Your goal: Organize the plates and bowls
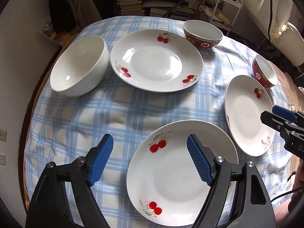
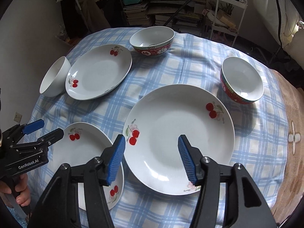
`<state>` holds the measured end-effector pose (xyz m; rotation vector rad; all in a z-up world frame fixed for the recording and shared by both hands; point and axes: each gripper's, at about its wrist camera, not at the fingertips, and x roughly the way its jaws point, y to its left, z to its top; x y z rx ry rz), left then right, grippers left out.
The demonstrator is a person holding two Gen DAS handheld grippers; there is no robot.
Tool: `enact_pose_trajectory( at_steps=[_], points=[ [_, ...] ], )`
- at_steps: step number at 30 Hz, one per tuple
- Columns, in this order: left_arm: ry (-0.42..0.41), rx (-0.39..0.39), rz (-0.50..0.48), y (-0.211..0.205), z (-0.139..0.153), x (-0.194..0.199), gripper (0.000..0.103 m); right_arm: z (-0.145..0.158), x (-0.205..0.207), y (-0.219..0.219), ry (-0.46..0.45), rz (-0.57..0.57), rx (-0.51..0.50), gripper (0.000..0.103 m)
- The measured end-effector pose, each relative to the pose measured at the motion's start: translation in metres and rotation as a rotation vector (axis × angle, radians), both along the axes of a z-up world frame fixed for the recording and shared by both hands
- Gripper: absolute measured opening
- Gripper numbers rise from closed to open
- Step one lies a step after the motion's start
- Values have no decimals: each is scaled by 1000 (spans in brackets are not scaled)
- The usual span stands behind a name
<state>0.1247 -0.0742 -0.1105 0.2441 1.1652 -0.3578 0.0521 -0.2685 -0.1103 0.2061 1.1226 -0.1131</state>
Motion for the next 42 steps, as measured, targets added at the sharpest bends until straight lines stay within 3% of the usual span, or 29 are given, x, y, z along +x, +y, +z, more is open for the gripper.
enact_pose_trajectory(
  at_steps=[2, 5, 8, 18, 25, 33, 38, 42],
  points=[
    [-20, 9, -38, -15, 3, -1, 88, 3, 1, -10, -15, -25, -14, 79],
    [-38, 8, -70, -37, 7, -1, 89, 4, 2, -25, -18, -54, -37, 86],
    [-7, 1, -92, -56, 4, 2, 89, 2, 4, -38, -7, -69, -59, 88],
    [-1, 32, -123, -108, -2, 12, 89, -12, 7, -84, 42, -145, -98, 89],
    [51, 88, -170, -129, -25, 17, 89, -30, 7, -108, 92, -194, -20, 89],
    [82, 96, -190, -143, -40, 19, 89, -46, 9, -118, 128, -219, 22, 89],
    [66, 112, -201, -149, -46, 17, 89, -57, 9, -119, 150, -220, 63, 89],
    [69, 113, -247, -156, -50, 13, 81, -64, 7, -120, 169, -221, 80, 83]
  ],
)
